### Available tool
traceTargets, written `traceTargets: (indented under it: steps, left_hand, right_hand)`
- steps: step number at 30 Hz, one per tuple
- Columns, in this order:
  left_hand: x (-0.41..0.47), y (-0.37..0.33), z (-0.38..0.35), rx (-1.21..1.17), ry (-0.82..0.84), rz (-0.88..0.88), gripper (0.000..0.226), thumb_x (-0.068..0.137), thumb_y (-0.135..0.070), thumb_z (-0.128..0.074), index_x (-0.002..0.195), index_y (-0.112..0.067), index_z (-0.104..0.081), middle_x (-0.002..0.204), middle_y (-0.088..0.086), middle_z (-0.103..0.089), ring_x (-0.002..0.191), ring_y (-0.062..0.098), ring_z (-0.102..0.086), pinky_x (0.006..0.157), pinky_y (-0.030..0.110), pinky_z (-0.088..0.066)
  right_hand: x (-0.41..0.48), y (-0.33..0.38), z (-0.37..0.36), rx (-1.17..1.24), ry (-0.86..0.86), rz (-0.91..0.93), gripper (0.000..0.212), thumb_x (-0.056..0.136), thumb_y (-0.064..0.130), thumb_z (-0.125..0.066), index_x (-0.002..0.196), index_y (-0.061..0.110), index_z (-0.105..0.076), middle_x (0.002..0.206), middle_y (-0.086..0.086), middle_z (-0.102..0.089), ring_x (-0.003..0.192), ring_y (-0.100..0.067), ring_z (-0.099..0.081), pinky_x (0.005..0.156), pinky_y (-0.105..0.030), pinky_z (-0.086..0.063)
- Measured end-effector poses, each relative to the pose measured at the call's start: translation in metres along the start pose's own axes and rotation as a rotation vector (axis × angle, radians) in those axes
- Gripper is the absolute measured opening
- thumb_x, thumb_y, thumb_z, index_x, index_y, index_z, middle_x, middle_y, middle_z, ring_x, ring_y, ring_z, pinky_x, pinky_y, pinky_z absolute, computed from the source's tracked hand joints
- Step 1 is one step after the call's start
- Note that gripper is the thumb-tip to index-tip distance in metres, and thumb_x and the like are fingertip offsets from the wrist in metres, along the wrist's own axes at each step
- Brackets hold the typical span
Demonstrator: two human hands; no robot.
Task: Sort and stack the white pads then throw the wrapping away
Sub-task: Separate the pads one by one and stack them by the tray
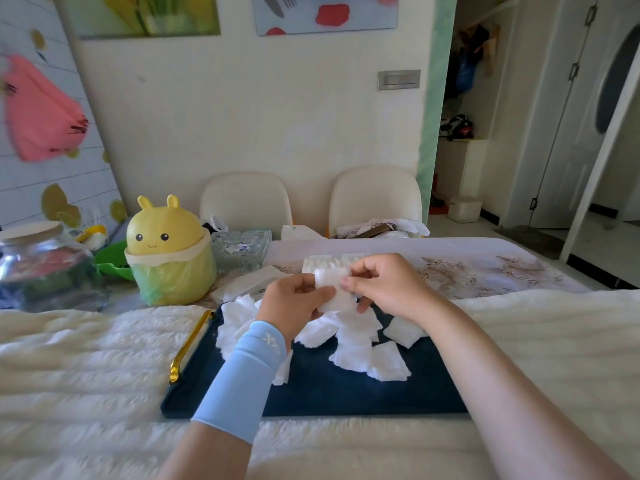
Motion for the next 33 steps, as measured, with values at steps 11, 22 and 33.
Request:
traceTargets:
  steps: [11,22,33]
  left_hand:
    - [0.001,0.014,0.021,-0.139,-0.089,0.084,0.006,0.090,-0.014,-0.067,0.089,-0.009,-0.071,0.083,0.007,-0.066,0.073,0.021,-0.056,0.078,0.031,-0.054]
    - [-0.003,0.016,0.016,-0.273,-0.123,0.124,0.011,0.089,-0.015,-0.070,0.082,-0.008,-0.065,0.094,0.013,-0.072,0.078,0.023,-0.069,0.069,0.027,-0.058]
    - [-0.016,0.003,-0.001,-0.484,0.120,0.130,0.019,0.099,-0.006,-0.054,0.107,0.003,-0.069,0.101,0.019,-0.075,0.085,0.024,-0.073,0.074,0.030,-0.061]
  right_hand:
    - [-0.003,-0.014,-0.012,-0.494,0.344,-0.002,0.041,0.080,0.021,-0.083,0.112,0.043,-0.071,0.100,0.021,-0.060,0.089,0.004,-0.056,0.077,-0.023,-0.048]
    - [-0.006,0.006,0.019,0.211,0.061,-0.095,0.013,0.086,0.018,-0.078,0.094,0.011,-0.072,0.079,0.000,-0.074,0.060,-0.013,-0.065,0.048,-0.019,-0.036]
    - [-0.009,0.019,-0.012,0.140,-0.039,-0.192,0.023,0.079,0.031,-0.084,0.094,0.015,-0.074,0.071,0.010,-0.065,0.058,-0.004,-0.053,0.054,-0.016,-0.041]
Point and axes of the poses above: each hand's wrist, its own x-axis towards the middle knuckle, its own z-axis out of the back of the hand, y = z × x, the point moved 4 cm from there along x, towards the middle knuckle
